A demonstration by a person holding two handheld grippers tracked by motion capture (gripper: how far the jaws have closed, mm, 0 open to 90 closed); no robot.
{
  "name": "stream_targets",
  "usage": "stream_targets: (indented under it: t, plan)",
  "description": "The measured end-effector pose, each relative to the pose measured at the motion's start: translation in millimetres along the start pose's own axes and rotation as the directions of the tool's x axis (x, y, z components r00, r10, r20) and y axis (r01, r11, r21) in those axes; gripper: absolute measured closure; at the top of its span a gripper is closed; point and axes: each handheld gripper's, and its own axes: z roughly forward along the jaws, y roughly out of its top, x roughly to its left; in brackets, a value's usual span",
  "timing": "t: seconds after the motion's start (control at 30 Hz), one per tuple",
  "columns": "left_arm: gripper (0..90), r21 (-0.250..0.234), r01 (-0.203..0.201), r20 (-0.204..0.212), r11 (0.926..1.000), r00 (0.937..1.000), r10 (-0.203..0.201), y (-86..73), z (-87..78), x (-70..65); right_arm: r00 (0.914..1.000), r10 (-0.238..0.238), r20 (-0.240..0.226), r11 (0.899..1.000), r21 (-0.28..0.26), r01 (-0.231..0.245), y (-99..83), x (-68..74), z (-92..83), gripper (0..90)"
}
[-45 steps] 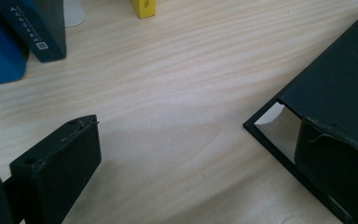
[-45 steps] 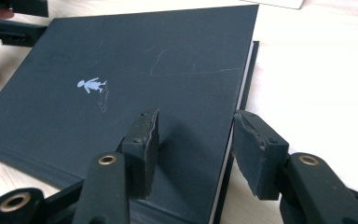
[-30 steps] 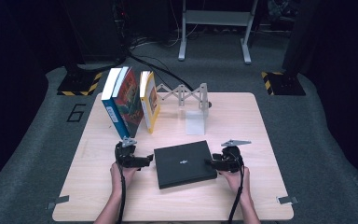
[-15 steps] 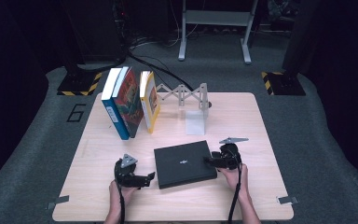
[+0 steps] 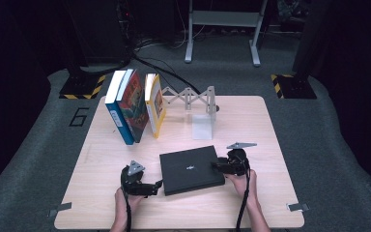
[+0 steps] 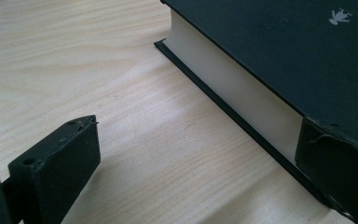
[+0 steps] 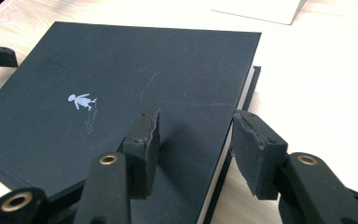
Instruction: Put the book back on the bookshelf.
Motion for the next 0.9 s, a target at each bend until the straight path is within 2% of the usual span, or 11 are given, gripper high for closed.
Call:
stream_targets:
  t: [0.1, 0.33, 0.9]
  plan:
    - [0.0, -0.003, -0.011, -0.018, 0.9999, 0.9998, 0.011, 1.4, 0.2, -0.6, 1.0000, 0.003, 0.001, 1.000, -0.006, -0.003, -1.0, 0.3, -0.3, 52.4]
    - [0.0, -0.020, 0.018, -0.036, 0.9996, 0.9992, -0.019, 11.4, 5.3, 3.1, 0.9995, 0.030, 0.007, 0.999, -0.026, -0.030, -5.5, 1.6, -1.2, 53.1]
    - [0.2, -0.007, 0.023, -0.037, 0.9997, 0.9990, -0.023, 30.5, 20.7, 15.6, 0.9972, 0.056, 0.050, 0.998, -0.042, -0.054, -13.1, 6.2, -7.7, 53.0]
